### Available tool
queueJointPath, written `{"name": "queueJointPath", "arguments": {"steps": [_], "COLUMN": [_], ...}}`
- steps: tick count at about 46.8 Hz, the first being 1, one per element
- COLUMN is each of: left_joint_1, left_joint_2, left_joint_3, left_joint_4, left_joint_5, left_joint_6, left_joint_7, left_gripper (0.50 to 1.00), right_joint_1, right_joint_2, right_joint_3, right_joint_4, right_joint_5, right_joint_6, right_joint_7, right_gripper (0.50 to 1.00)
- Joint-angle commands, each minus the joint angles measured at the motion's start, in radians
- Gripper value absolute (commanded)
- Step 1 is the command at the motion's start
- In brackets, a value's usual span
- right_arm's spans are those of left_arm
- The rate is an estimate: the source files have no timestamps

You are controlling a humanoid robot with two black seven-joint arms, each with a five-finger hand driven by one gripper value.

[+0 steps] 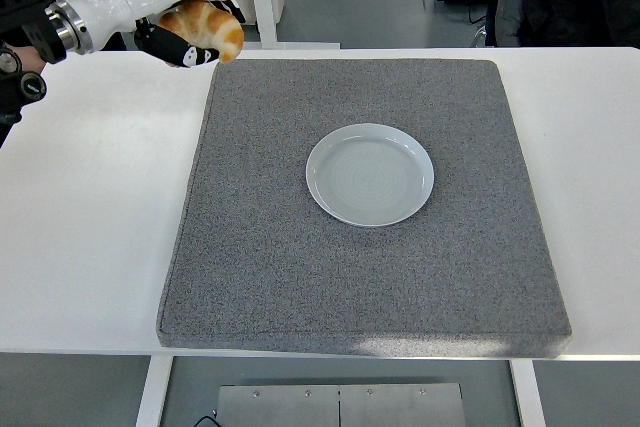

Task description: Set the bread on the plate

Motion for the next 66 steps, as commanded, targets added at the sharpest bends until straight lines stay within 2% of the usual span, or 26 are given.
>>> {"name": "queueJointPath", "arguments": {"steps": [1, 13, 31, 38, 54, 66], "left_joint_1": [-0.017, -0.003, 0.084, 0.125, 0.242, 0.293], "left_joint_2": [-0.021, -0.187, -0.561, -0.664, -0.673, -0.673], "left_joint_3": [0.0, 0.005, -0.003, -0.004, 0.003, 0.003], "left_joint_4": [0.024, 0.149, 0.395, 0.468, 0.487, 0.487], "left_joint_5": [0.0, -0.005, -0.017, -0.017, -0.009, -0.002], "left_joint_6": [-0.011, -0.013, -0.002, 0.007, 0.079, 0.096], "left_joint_7": [0.005, 0.007, 0.012, 0.01, 0.007, -0.005], "left_gripper": [0.5, 0.5, 0.5, 0.5, 0.5, 0.5], "right_joint_1": [0.0, 0.0, 0.0, 0.0, 0.0, 0.0], "right_joint_2": [0.0, 0.0, 0.0, 0.0, 0.0, 0.0], "right_joint_3": [0.0, 0.0, 0.002, 0.002, 0.0, 0.0], "right_joint_4": [0.0, 0.0, 0.0, 0.002, 0.002, 0.002], "right_joint_5": [0.0, 0.0, 0.0, 0.0, 0.0, 0.0], "right_joint_6": [0.0, 0.0, 0.0, 0.0, 0.0, 0.0], "right_joint_7": [0.0, 0.0, 0.0, 0.0, 0.0, 0.0], "right_gripper": [1.0, 1.0, 1.0, 1.0, 1.0, 1.0]}}
